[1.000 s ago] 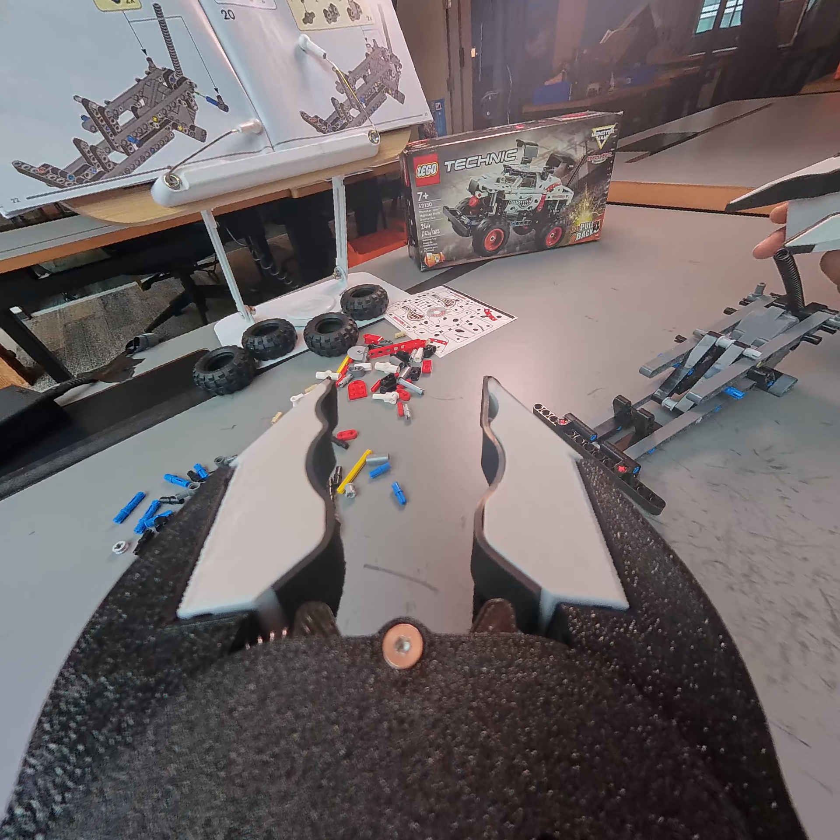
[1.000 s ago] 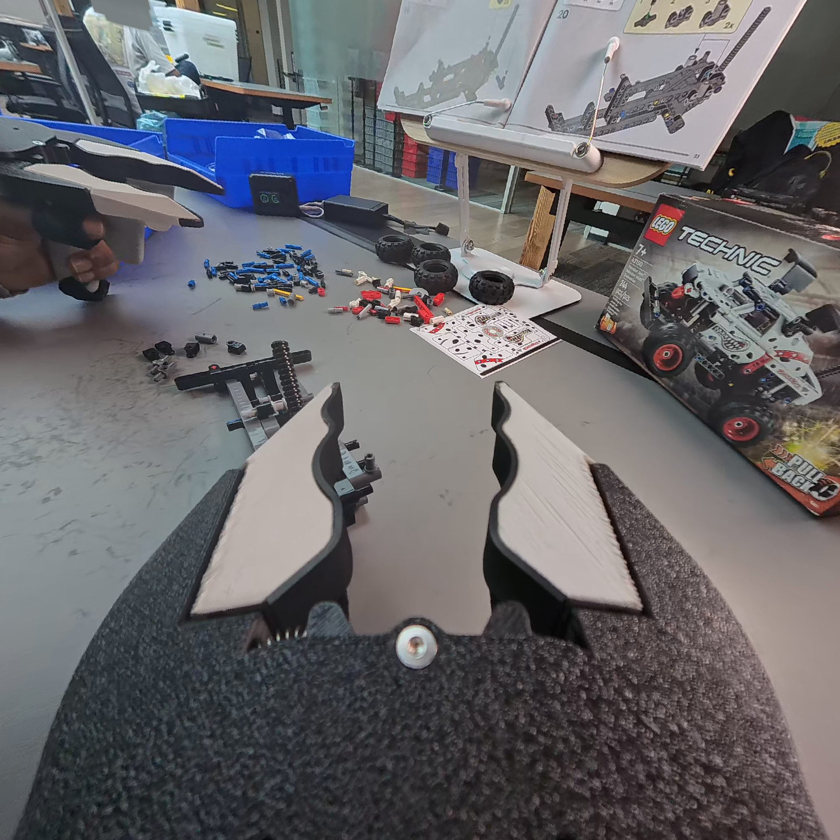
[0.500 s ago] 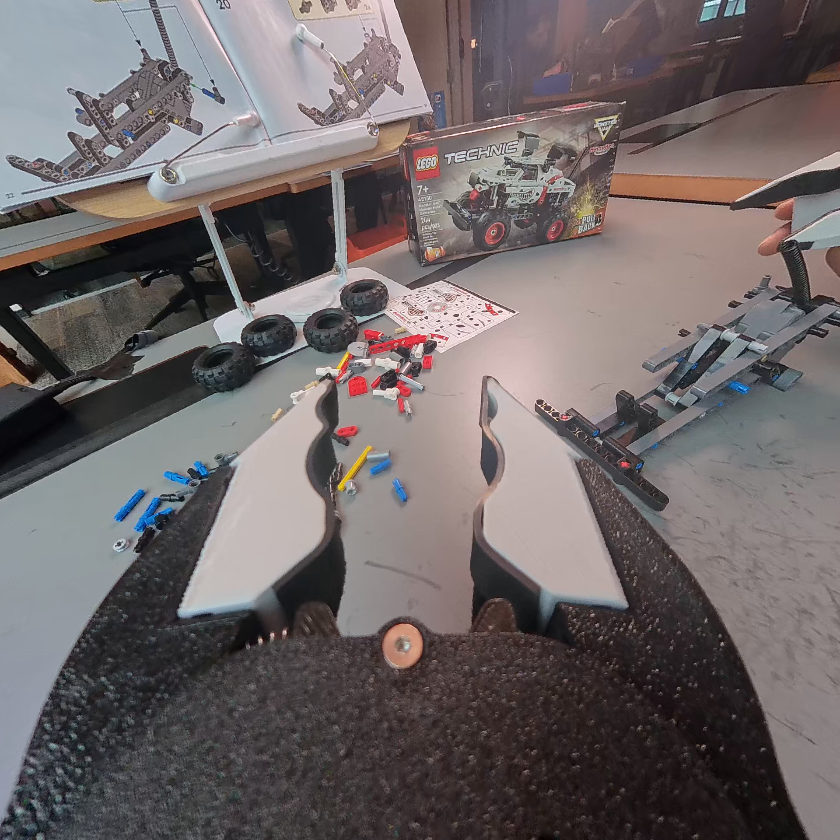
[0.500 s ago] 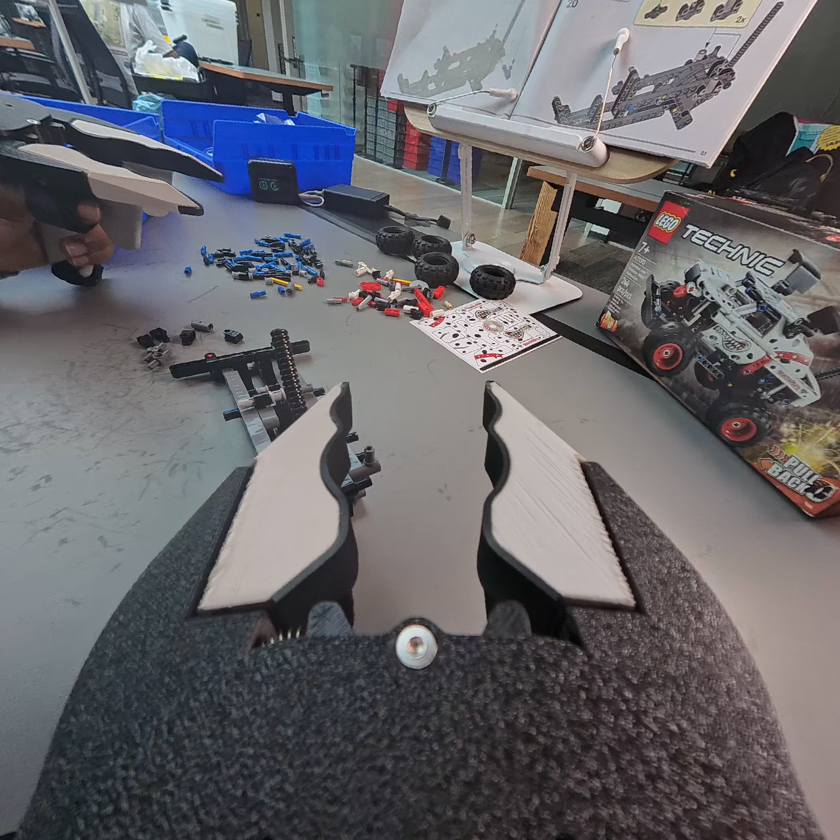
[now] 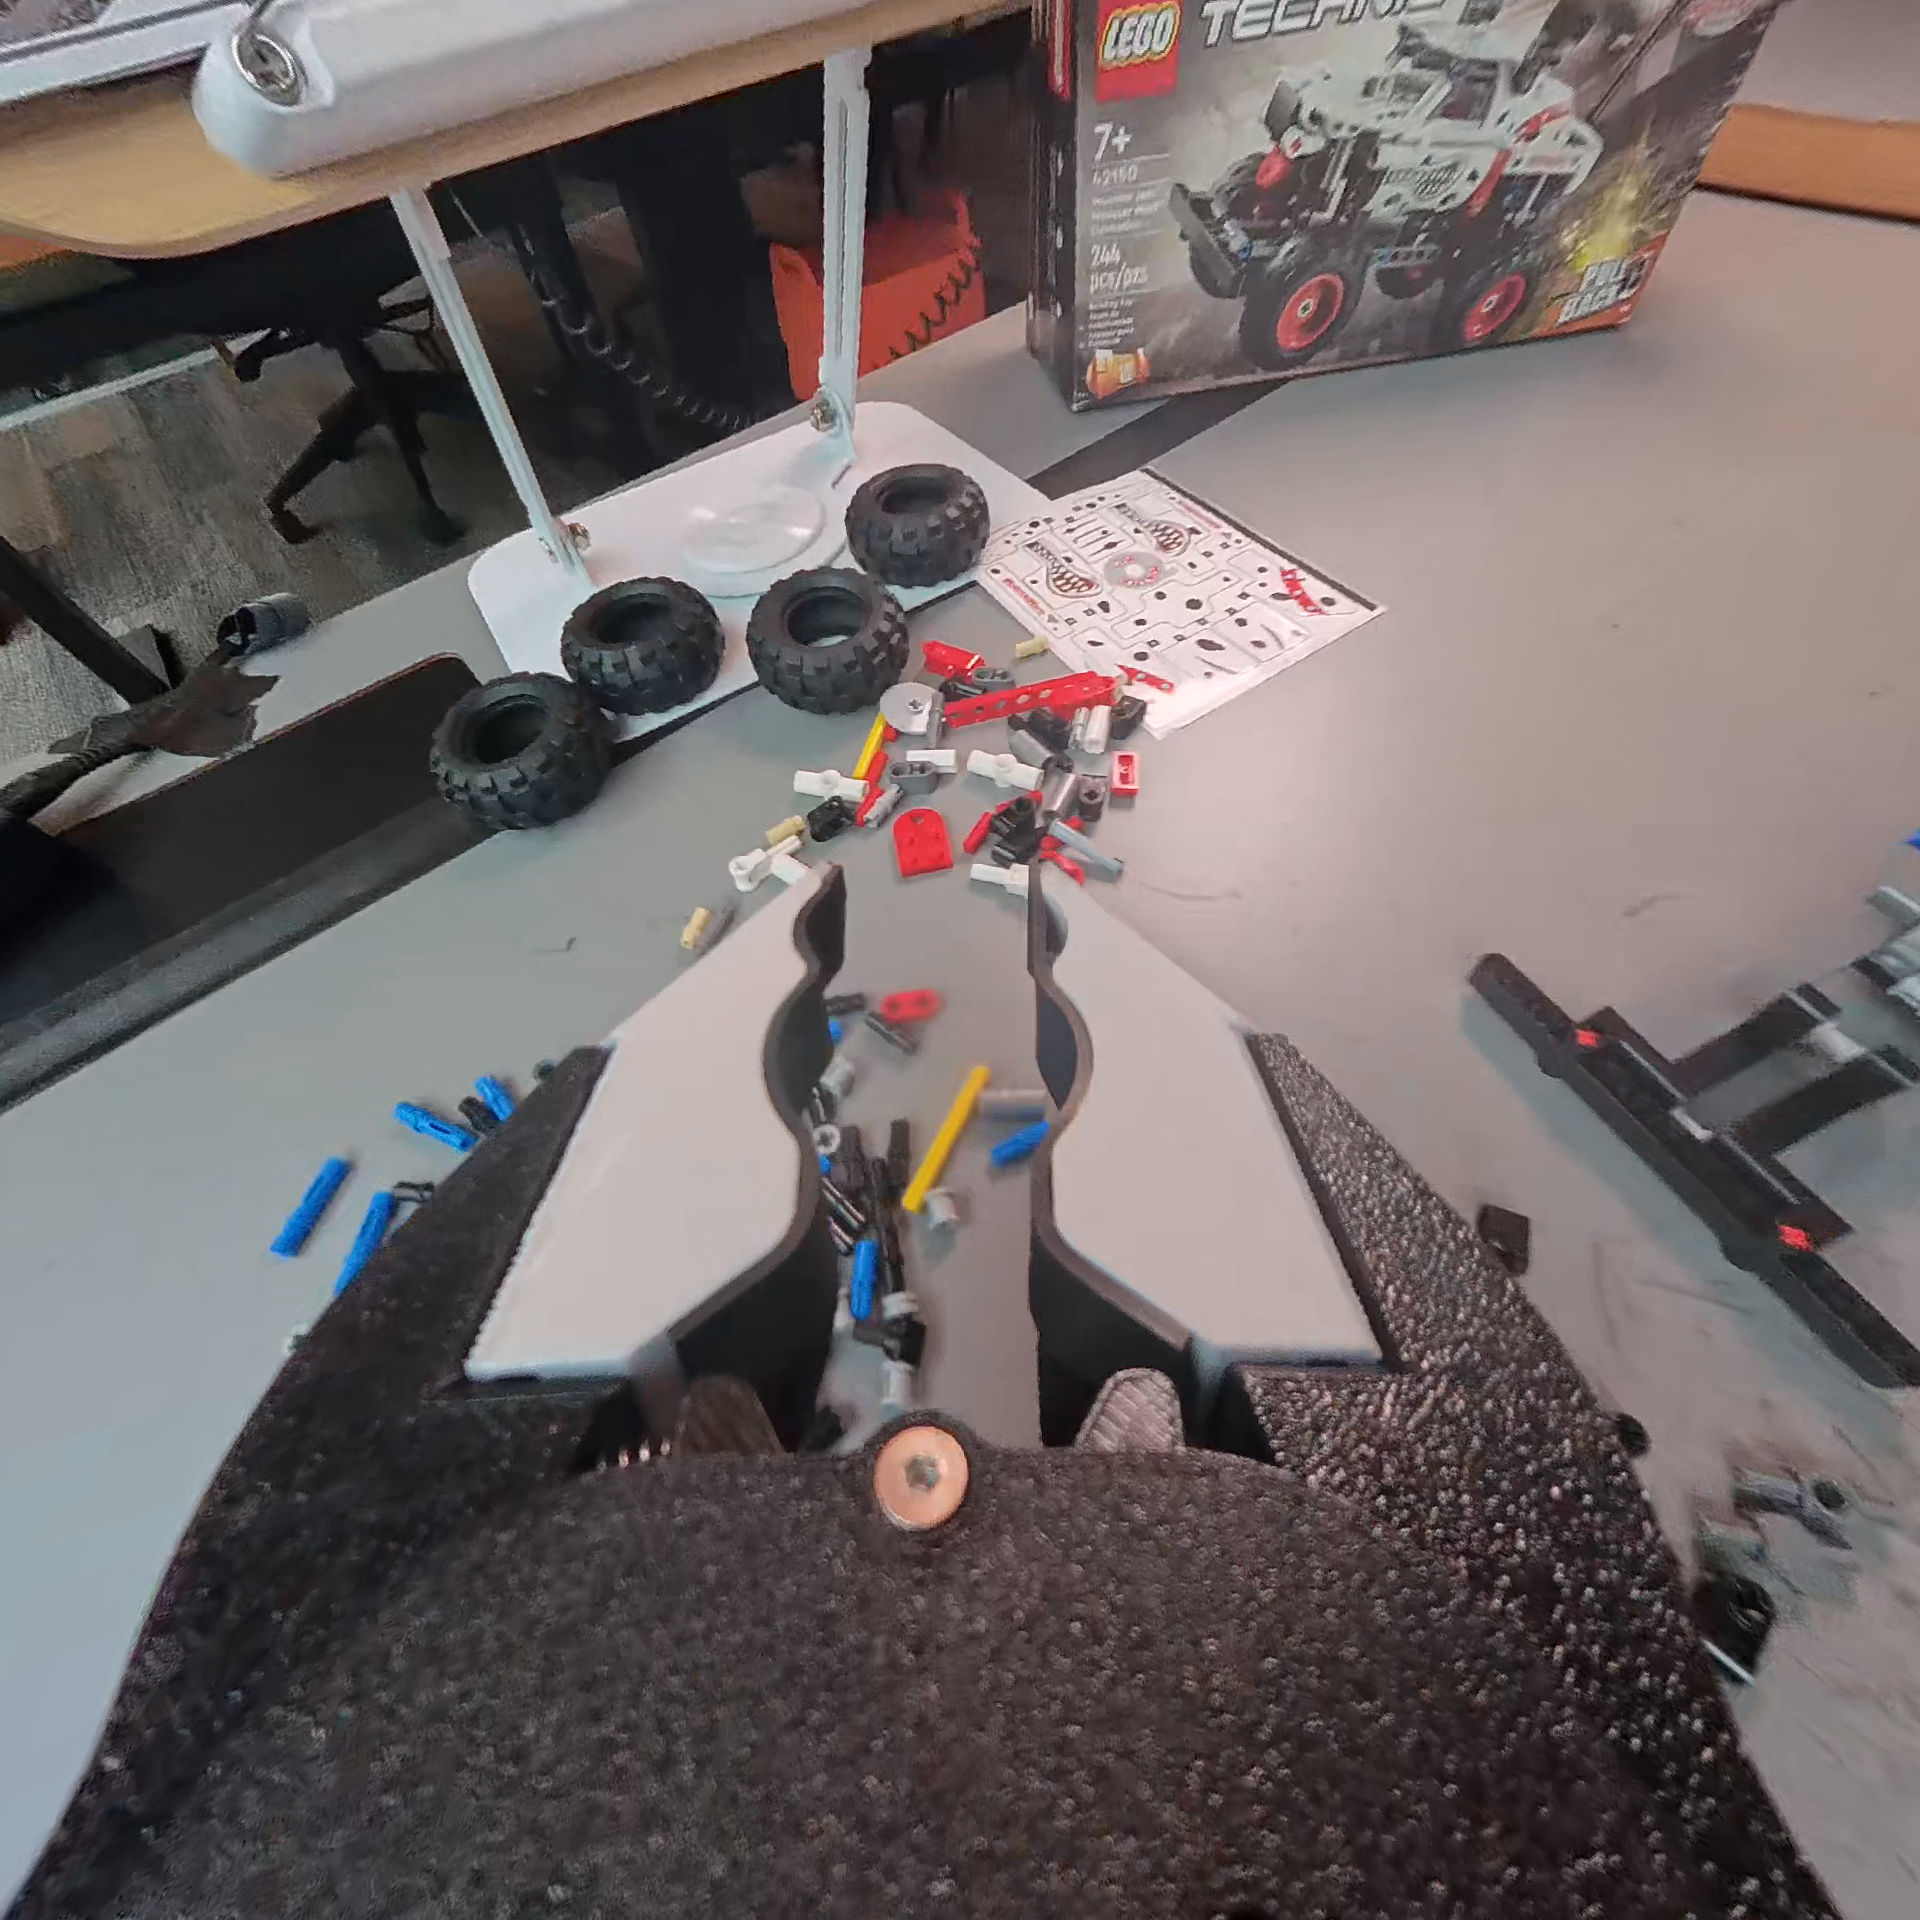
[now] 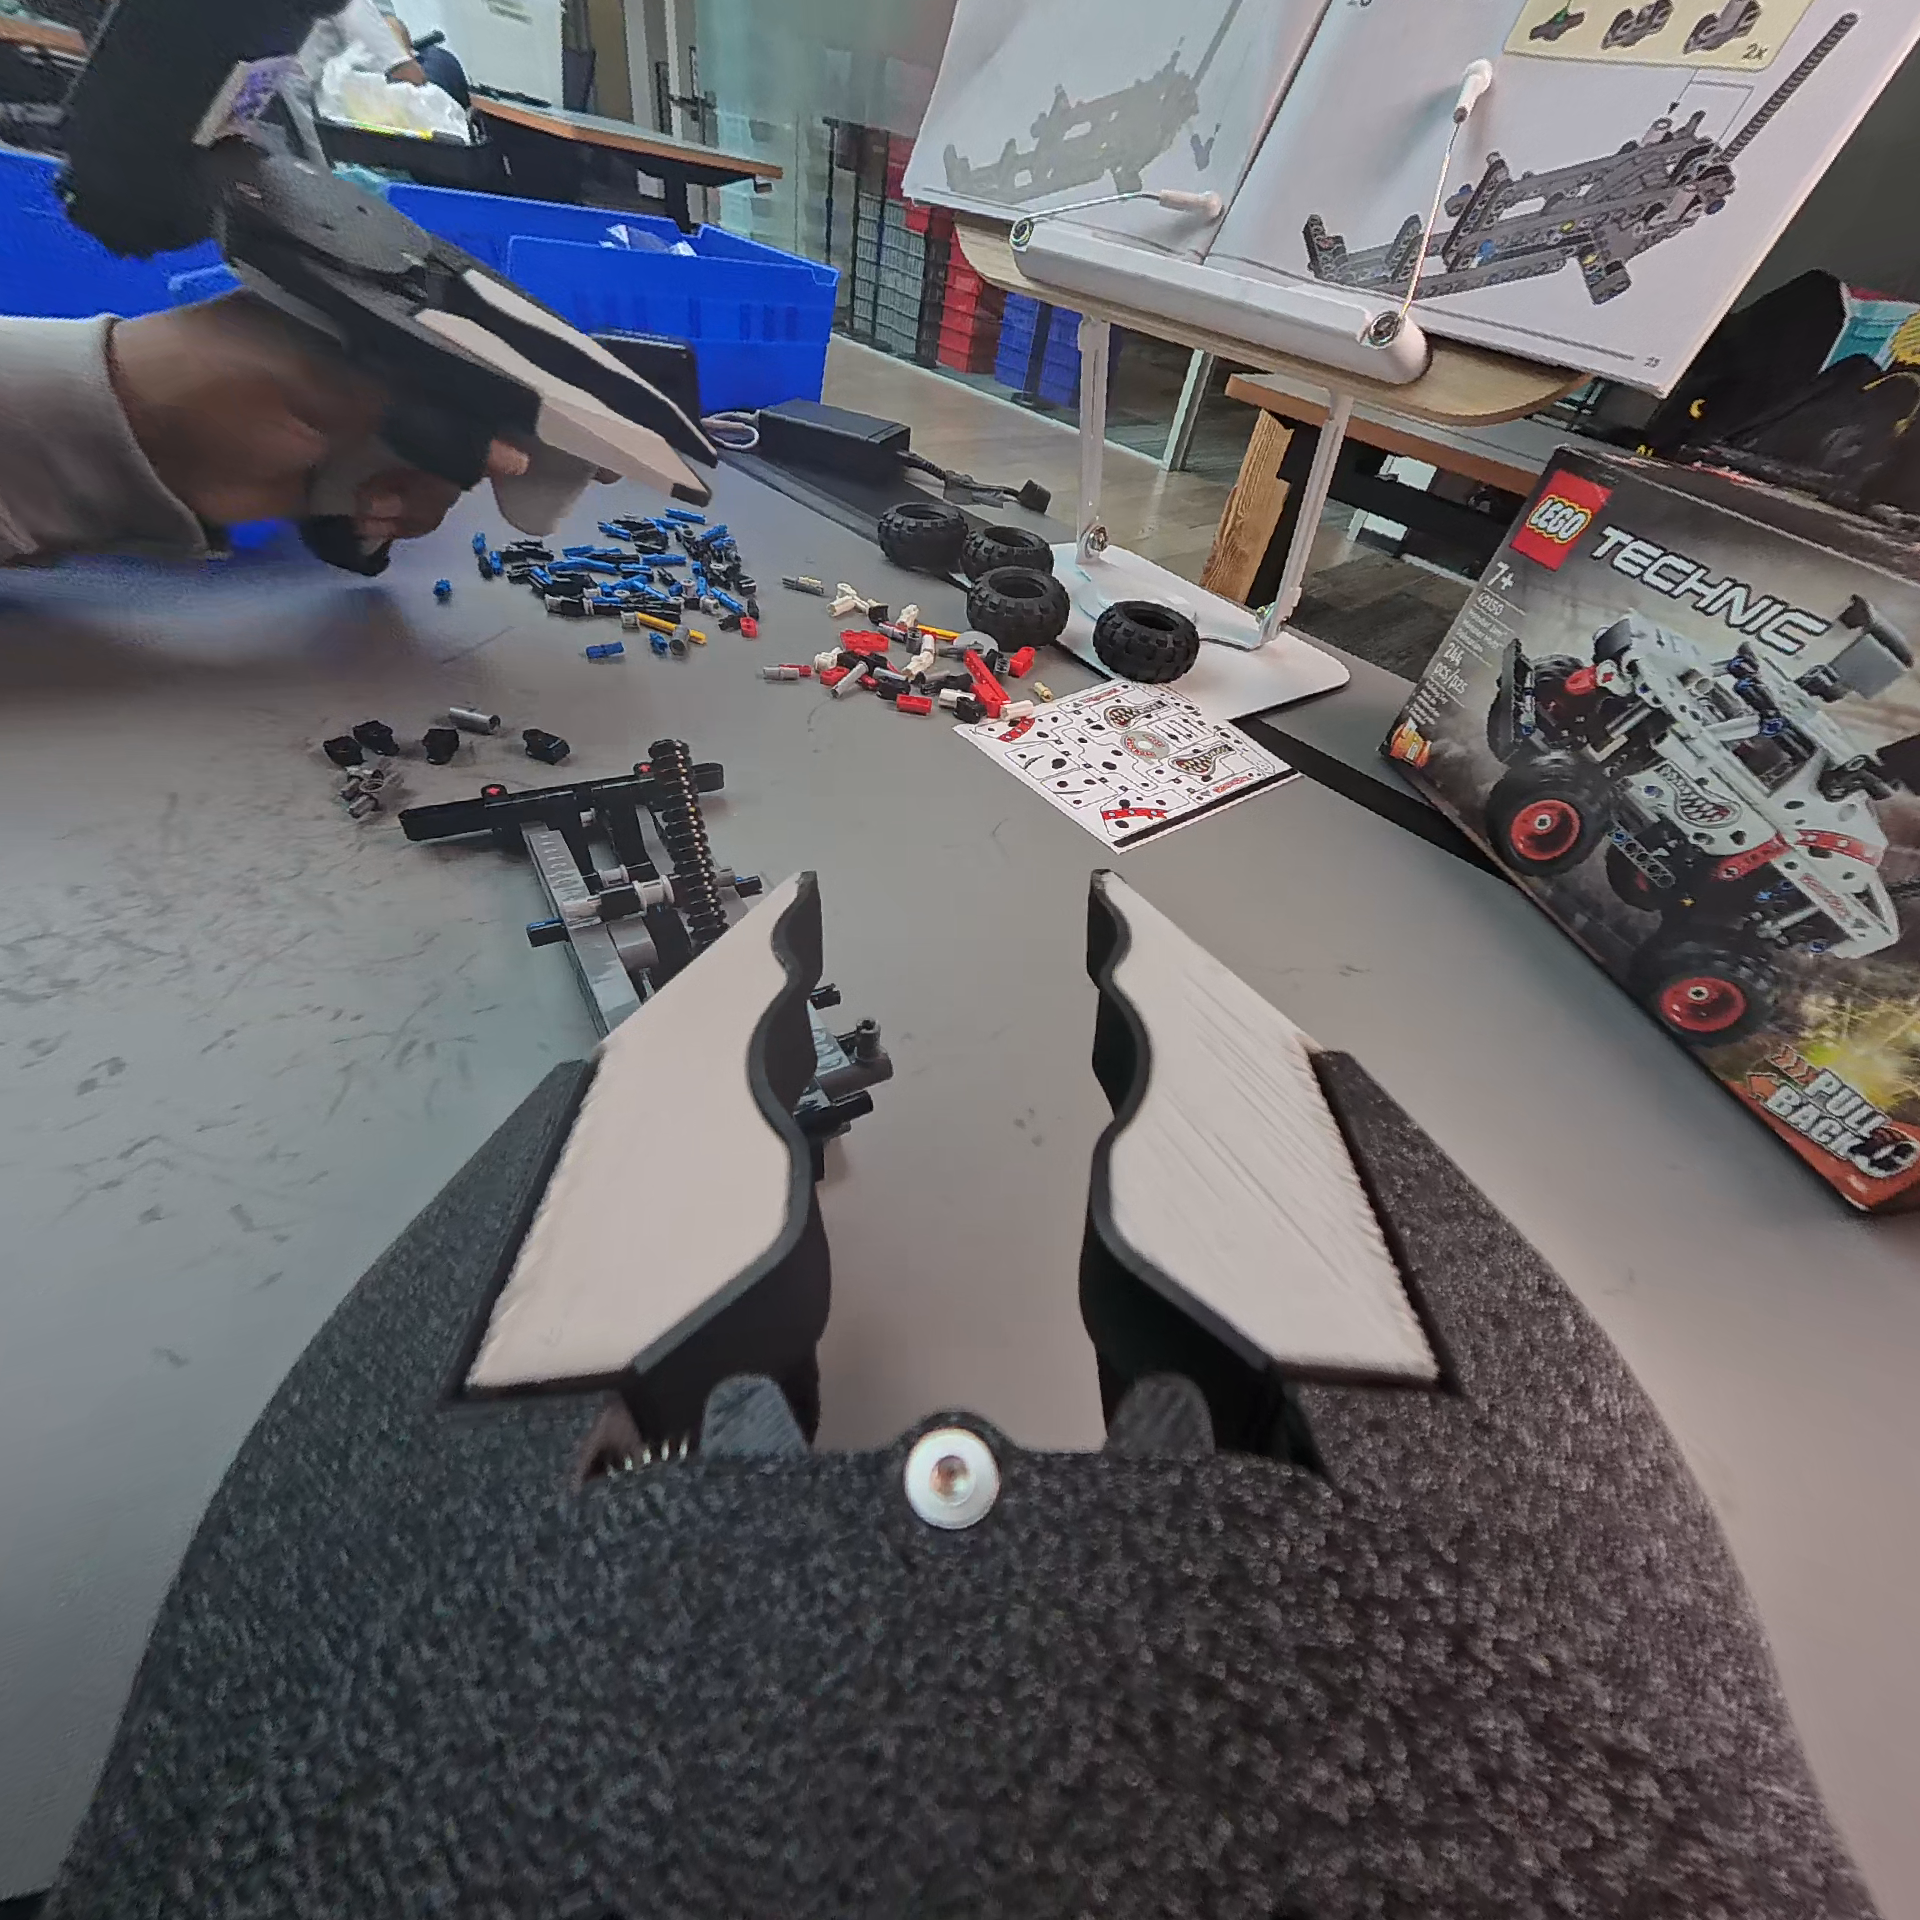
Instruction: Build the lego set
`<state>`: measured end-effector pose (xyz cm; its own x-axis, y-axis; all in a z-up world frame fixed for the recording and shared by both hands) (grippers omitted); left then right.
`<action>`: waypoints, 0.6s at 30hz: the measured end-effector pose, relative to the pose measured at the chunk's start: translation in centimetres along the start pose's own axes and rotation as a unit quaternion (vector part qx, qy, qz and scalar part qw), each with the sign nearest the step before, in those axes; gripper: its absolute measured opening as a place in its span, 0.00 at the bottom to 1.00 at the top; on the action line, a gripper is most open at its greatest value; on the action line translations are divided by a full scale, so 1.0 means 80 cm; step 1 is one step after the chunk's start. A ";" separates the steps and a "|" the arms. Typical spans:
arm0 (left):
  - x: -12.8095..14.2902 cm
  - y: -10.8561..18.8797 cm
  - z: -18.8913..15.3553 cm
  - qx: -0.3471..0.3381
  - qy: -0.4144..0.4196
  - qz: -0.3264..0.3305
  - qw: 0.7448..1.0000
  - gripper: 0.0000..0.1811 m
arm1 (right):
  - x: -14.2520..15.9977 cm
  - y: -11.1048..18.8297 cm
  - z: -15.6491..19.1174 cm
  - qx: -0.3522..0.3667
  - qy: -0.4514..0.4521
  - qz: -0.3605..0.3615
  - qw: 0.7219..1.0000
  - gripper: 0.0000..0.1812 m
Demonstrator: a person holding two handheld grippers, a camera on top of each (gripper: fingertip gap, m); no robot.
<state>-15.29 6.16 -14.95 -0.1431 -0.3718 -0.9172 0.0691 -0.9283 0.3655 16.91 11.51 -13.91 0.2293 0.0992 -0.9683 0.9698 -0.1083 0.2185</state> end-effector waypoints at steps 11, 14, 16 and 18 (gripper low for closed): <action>-0.012 -0.105 -0.007 0.070 -0.057 0.114 0.989 0.14 | 0.001 0.002 -0.001 -0.001 0.000 0.003 1.000 0.25; -0.012 -0.123 -0.022 0.088 -0.071 0.128 0.985 0.13 | 0.004 0.001 0.000 -0.005 0.002 0.009 1.000 0.25; -0.012 -0.134 -0.028 0.091 -0.073 0.133 0.984 0.13 | 0.006 0.000 0.000 -0.008 -0.001 0.011 1.000 0.25; -0.010 -0.142 -0.035 0.100 -0.077 0.139 0.982 0.12 | 0.007 -0.001 0.000 -0.012 -0.003 0.012 1.000 0.24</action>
<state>-13.20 17.08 -18.81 -0.2957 -0.5942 -0.7480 -0.0663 -0.7684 0.6365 16.97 11.54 -14.45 0.2517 0.0918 -0.9634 0.9658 -0.0873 0.2440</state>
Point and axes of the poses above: each gripper's, where its closed fingertips meet, y back along the fingers, x out of its underside, z = x × y across the jaws, the point moved 4 cm from there along y, back along the fingers, and after that the axes turned 11 degrees about -x, right-handed, at the moved point
